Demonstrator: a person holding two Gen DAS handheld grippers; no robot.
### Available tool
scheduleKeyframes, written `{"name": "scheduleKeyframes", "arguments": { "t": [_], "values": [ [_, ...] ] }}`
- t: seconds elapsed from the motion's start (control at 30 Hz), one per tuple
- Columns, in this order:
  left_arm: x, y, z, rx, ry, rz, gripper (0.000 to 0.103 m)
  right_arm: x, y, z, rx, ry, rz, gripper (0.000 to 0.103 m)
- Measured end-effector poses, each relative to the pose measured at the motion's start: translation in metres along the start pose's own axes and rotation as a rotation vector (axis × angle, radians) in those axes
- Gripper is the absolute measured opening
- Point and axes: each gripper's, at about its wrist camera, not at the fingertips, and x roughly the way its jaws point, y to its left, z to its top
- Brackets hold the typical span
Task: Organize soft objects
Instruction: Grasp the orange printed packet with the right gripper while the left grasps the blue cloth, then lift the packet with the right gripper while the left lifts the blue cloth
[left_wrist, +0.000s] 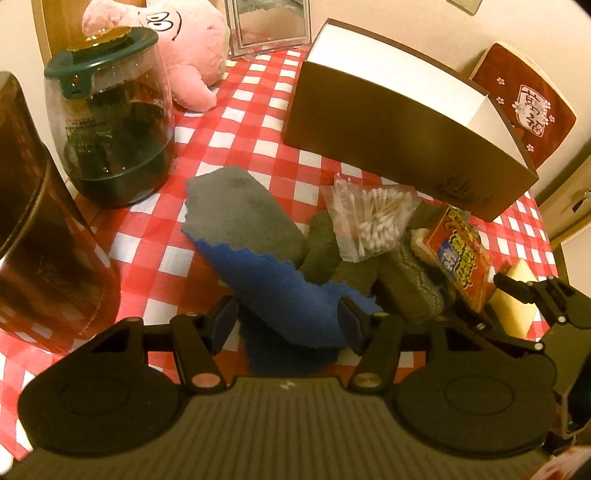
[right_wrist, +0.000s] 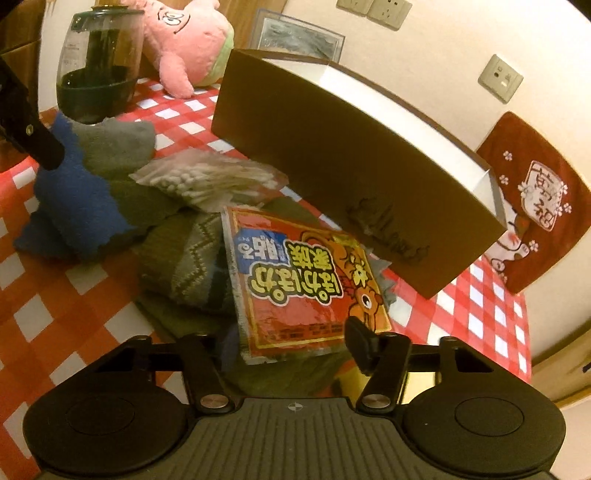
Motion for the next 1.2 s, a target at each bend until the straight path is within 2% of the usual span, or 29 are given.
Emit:
{"name": "scheduleKeyframes", "arguments": {
  "t": [0.1, 0.27, 0.57, 0.67, 0.93, 1.0, 1.07, 1.13, 1.2],
  "values": [
    [0.003, 0.003, 0.001, -0.017, -0.002, -0.001, 0.058, -0.011, -0.004, 0.003, 0.026, -0.051, -0.016, 0.041],
    [0.007, 0.006, 0.004, -0.033, -0.006, 0.007, 0.058, -0.027, -0.014, 0.009, 0.056, -0.142, -0.110, 0.038],
    [0.017, 0.005, 0.008, -0.041, 0.005, 0.021, 0.058, 0.002, -0.028, 0.016, -0.027, -0.084, -0.119, 0.037],
    [0.019, 0.008, 0.010, -0.057, -0.002, 0.029, 0.058, 0.005, -0.031, 0.016, -0.033, -0.088, -0.109, 0.016],
    [0.043, 0.012, 0.009, -0.078, 0.036, 0.022, 0.057, -0.008, -0.054, 0.018, 0.095, -0.099, -0.078, 0.004],
    [0.049, 0.009, 0.008, -0.058, 0.042, 0.029, 0.049, -0.012, -0.062, 0.019, 0.139, -0.099, -0.064, 0.002],
    [0.052, 0.006, 0.007, -0.041, 0.052, 0.023, 0.021, -0.016, -0.069, 0.019, 0.176, -0.097, -0.056, 0.002],
    [0.050, 0.004, 0.007, -0.021, 0.052, 0.024, 0.005, -0.021, -0.076, 0.019, 0.219, -0.093, -0.046, 0.002],
    [0.045, 0.001, 0.007, 0.015, 0.039, 0.044, 0.004, -0.027, -0.083, 0.019, 0.257, -0.099, -0.038, 0.002]
  ]
}}
